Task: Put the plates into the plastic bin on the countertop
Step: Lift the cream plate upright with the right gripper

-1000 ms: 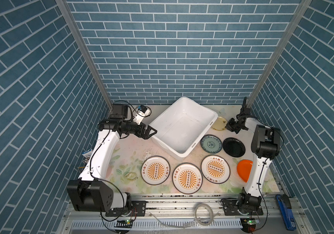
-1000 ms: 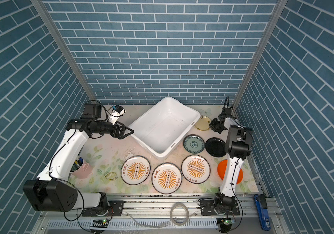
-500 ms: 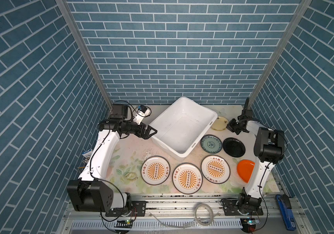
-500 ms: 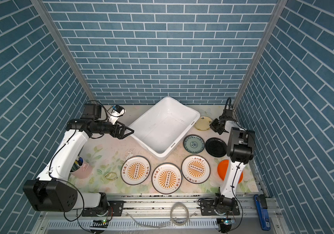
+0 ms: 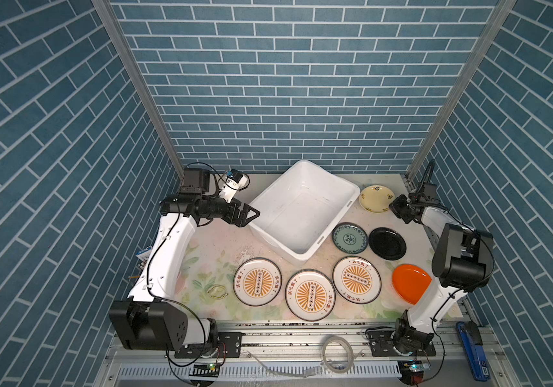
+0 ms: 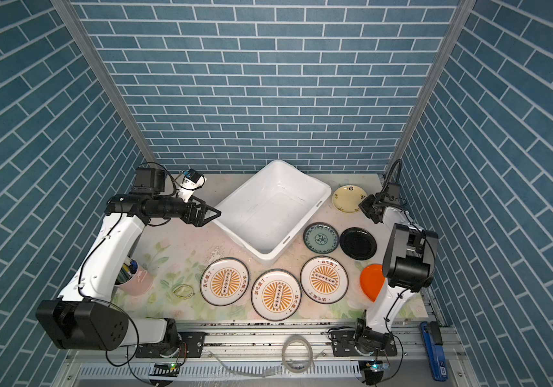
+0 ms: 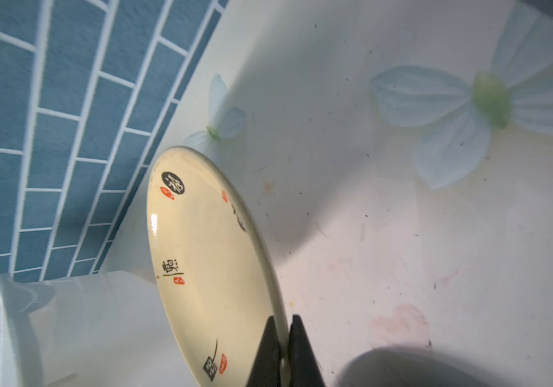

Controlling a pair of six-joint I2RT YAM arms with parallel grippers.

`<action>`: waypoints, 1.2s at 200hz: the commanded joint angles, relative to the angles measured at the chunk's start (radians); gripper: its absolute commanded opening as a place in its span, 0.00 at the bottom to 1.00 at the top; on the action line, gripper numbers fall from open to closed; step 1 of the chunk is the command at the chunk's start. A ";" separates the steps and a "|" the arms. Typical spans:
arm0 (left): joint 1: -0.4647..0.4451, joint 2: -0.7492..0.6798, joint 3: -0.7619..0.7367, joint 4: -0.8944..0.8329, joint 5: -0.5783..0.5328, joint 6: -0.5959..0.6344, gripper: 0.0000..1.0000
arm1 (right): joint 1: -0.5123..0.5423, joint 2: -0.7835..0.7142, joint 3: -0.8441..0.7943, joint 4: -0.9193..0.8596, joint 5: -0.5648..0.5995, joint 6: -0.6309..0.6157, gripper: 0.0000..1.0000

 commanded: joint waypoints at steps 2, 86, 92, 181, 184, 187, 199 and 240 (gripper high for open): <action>-0.005 -0.011 0.018 -0.033 -0.007 0.003 1.00 | -0.007 -0.083 -0.043 0.049 0.021 0.037 0.00; -0.005 -0.055 -0.003 -0.023 -0.004 0.004 1.00 | -0.042 -0.270 -0.145 0.037 0.070 0.027 0.00; -0.005 -0.060 -0.006 -0.021 -0.004 0.004 0.99 | -0.043 -0.281 -0.150 0.036 0.073 0.027 0.00; -0.005 -0.128 -0.067 0.026 0.021 -0.003 1.00 | -0.047 -0.457 -0.162 -0.053 0.074 -0.016 0.00; -0.005 -0.129 -0.071 0.032 0.024 -0.007 0.99 | -0.046 -0.461 -0.164 -0.053 0.070 -0.016 0.00; -0.005 -0.133 -0.075 0.037 0.026 -0.011 1.00 | -0.046 -0.466 -0.166 -0.053 0.067 -0.016 0.00; -0.005 -0.145 -0.092 0.052 0.039 -0.020 1.00 | -0.046 -0.494 -0.181 -0.059 0.063 -0.016 0.00; -0.005 -0.172 -0.098 0.054 0.052 -0.026 1.00 | -0.045 -0.609 -0.212 -0.080 0.036 -0.011 0.00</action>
